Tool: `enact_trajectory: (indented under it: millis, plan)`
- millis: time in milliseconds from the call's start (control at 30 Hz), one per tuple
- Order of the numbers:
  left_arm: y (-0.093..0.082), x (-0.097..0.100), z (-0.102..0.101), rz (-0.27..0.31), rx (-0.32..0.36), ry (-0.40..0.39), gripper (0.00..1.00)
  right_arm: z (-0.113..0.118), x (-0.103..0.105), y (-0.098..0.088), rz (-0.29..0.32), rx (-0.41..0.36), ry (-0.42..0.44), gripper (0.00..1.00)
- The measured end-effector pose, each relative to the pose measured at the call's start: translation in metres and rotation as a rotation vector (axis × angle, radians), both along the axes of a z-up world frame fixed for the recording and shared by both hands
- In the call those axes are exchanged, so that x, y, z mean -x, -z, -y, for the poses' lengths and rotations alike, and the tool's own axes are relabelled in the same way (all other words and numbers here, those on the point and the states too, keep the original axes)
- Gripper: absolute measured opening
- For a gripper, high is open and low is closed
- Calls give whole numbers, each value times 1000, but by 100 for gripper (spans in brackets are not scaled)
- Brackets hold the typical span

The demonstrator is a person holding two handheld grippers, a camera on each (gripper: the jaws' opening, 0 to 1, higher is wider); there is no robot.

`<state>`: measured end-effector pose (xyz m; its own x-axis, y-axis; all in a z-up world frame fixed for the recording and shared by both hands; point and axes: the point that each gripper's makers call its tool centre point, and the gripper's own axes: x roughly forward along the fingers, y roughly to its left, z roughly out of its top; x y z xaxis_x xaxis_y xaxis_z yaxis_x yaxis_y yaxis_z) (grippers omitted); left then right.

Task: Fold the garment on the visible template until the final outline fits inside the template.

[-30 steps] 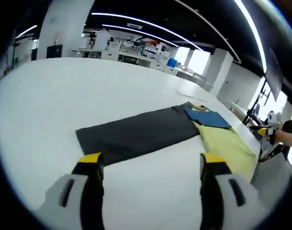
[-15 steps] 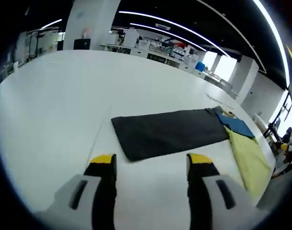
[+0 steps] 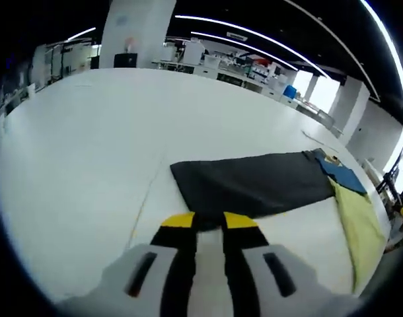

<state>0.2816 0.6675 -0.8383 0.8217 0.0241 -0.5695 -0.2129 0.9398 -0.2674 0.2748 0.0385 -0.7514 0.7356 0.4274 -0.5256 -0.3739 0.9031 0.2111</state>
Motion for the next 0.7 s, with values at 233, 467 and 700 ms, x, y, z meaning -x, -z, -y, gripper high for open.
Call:
enact_trajectory:
  millis: [233,467,700]
  plan:
    - [2,-6,-4,10,48,-24,0,4,2,1,-1,-3,8,99]
    - [-19,-11,4,52,84,-10,0,5,7,-3,7,-1,3,99]
    - [-67,-35,36,135,59,72,0,7,10,-6,4,-7,-22,99]
